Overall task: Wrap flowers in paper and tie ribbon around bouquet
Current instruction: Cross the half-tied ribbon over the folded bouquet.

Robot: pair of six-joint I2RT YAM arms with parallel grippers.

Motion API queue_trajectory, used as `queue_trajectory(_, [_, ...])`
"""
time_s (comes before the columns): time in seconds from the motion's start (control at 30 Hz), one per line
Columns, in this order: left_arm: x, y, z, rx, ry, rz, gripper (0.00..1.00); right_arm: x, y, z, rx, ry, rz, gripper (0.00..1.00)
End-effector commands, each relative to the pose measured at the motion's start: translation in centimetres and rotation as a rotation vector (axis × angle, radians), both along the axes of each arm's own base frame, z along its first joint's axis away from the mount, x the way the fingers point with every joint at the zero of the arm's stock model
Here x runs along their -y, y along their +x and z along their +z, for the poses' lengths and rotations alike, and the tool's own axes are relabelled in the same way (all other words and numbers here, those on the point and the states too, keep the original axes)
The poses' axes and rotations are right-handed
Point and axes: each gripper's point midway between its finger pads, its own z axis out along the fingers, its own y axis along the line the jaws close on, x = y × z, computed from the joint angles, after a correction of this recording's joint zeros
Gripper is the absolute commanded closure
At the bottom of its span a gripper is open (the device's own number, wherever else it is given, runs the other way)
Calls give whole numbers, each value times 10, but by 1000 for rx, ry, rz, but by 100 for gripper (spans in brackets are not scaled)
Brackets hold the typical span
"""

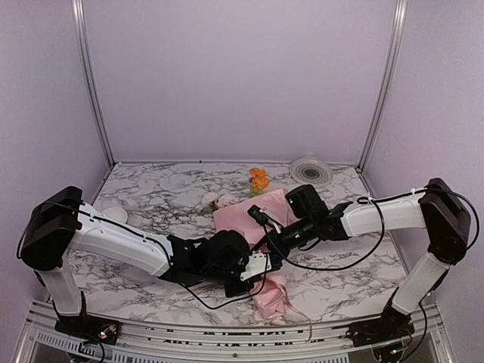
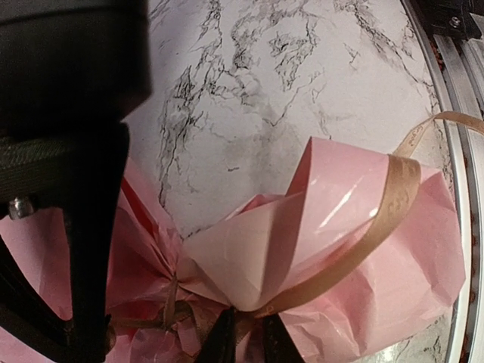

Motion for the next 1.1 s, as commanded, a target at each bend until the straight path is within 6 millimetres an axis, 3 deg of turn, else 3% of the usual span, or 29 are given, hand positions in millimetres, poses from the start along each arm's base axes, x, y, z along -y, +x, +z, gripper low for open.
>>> queue_trajectory(0.0, [-2,9,10,12,-24,40,94,-2,5,15,27,41,1,100])
queue_trajectory(0.13, [0,1,18,-3,-79,5,99,-1,4,14,27,38,-1,100])
queue_trajectory(0.43, [-12,-8,29,-65,-158,12,100,1,6,12,33,32,-7,100])
queue_trajectory(0.8, [-27,21,41,-137,-267,180,100,0,3,12,27,44,8,100])
queue_trajectory(1.07, [-40,36,20,-176,-230,318,100,-3,-6,21,8,114,46,100])
